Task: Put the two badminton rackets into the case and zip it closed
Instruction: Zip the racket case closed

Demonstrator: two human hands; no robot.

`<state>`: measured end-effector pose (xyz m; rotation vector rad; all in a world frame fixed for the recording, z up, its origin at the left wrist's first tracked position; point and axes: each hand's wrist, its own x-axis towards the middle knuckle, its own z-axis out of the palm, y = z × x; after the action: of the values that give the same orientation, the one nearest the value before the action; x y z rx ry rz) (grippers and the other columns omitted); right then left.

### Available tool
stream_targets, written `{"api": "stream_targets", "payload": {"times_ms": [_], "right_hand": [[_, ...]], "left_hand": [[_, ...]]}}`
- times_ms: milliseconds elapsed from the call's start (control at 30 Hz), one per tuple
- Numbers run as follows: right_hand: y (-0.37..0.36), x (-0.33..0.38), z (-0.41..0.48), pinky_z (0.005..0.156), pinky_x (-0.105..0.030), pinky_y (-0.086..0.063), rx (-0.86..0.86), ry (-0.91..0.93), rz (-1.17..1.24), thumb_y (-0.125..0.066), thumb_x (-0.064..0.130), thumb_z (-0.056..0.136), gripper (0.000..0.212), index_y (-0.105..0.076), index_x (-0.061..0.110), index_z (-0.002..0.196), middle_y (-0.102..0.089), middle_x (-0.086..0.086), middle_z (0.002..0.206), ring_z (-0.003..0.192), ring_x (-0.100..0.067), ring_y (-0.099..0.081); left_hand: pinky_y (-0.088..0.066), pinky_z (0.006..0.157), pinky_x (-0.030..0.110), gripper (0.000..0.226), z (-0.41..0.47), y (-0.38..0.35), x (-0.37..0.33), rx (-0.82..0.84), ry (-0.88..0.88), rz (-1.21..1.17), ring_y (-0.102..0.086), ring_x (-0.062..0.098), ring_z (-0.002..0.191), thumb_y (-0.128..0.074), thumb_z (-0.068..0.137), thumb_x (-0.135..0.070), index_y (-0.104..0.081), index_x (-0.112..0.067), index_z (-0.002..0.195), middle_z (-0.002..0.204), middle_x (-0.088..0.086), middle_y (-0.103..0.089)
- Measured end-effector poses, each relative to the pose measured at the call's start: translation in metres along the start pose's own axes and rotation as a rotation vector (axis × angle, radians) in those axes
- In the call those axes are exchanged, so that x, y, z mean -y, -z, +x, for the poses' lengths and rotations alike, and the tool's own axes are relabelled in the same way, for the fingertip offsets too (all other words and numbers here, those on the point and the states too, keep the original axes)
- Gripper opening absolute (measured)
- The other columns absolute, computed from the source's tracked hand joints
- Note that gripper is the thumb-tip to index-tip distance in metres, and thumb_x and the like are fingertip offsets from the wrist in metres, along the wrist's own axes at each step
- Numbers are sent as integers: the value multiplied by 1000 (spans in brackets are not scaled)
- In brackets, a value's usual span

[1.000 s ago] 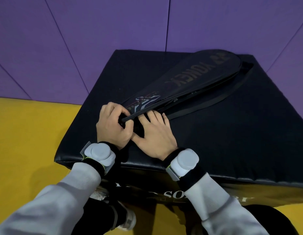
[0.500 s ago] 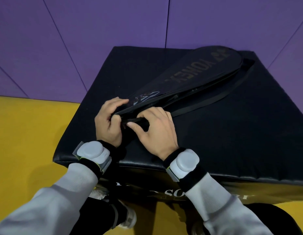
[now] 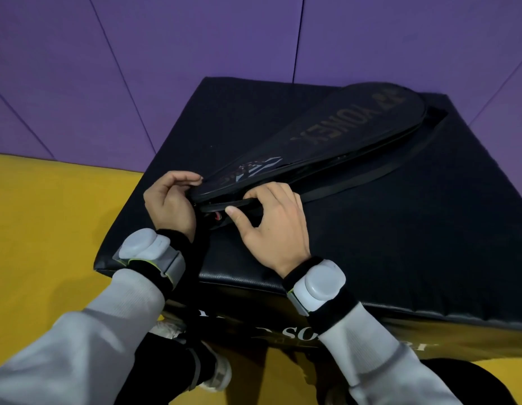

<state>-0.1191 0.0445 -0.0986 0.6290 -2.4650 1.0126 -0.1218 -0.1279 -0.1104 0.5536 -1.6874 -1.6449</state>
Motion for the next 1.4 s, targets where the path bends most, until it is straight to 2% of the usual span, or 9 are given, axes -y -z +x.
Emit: {"api": "stream_targets", "payload": {"times_ms": [100,233,367,500,633,867,1033,1200,1400], "right_hand": [[1,2,-1,93,-34,-42,7,28,3,-69,46,85,30,-68,17,94,-64,5,96,102,-16,-56],[0,8,-4,94,-38,-44,-42,196,-60,-68,28,87,20,-72,11,96,-67,-2,94,97,-23,-61],[-8,19,-10,86,-39,-50,-27,330,-68,-63,9,84,18,-73,7,99,-69,-7,93,90,-28,-64],[-17,30,-15,79,-40,-53,-33,341,-61,-67,13,88,15,-73,5,98,-71,-9,90,85,-29,-66],[-28,44,-21,75,-41,-53,-81,325,-132,-66,16,90,14,-72,9,99,-69,-7,84,80,-28,-64],[-45,57,-21,69,-39,-45,-210,230,-285,-67,13,83,35,-71,23,116,-59,-4,83,75,-25,-55],[-45,55,-22,82,-40,-46,-296,245,-259,-66,10,85,20,-74,18,102,-59,-6,90,84,-25,-51],[-43,54,-24,74,-39,-51,-321,220,-164,-68,13,88,13,-77,13,99,-66,-4,85,80,-26,-59],[-37,56,-25,69,-33,-56,-261,172,-18,-71,1,83,16,-77,5,97,-73,-3,84,80,-24,-66]], "left_hand": [[-58,64,65,38,0,0,0,24,112,-37,-71,48,77,-38,64,6,-73,-8,65,82,18,-76],[-62,69,43,42,-1,0,-4,13,92,2,-75,33,78,-41,68,11,-73,-15,60,76,11,-77],[-50,58,27,40,0,0,-7,25,81,50,-69,22,64,-46,69,8,-74,-18,57,65,8,-73],[-45,58,27,40,-1,0,-9,77,82,94,-61,23,61,-40,65,5,-72,-18,56,65,13,-70],[-46,56,22,42,2,1,-10,116,100,162,-61,12,60,-44,69,6,-72,-21,56,58,-4,-69],[-51,63,23,47,3,5,-13,166,124,136,-67,13,66,-42,69,13,-72,-21,55,63,-4,-72],[-54,82,28,41,-10,14,-14,234,89,98,-71,16,83,-42,76,11,-72,-16,73,80,-1,-75],[-49,95,31,37,-29,27,-19,277,49,178,-63,16,101,-47,85,5,-73,-16,101,106,4,-70],[-42,86,8,33,-47,46,-25,370,35,179,-59,10,102,-57,94,0,-68,-15,121,120,10,-57]]}}
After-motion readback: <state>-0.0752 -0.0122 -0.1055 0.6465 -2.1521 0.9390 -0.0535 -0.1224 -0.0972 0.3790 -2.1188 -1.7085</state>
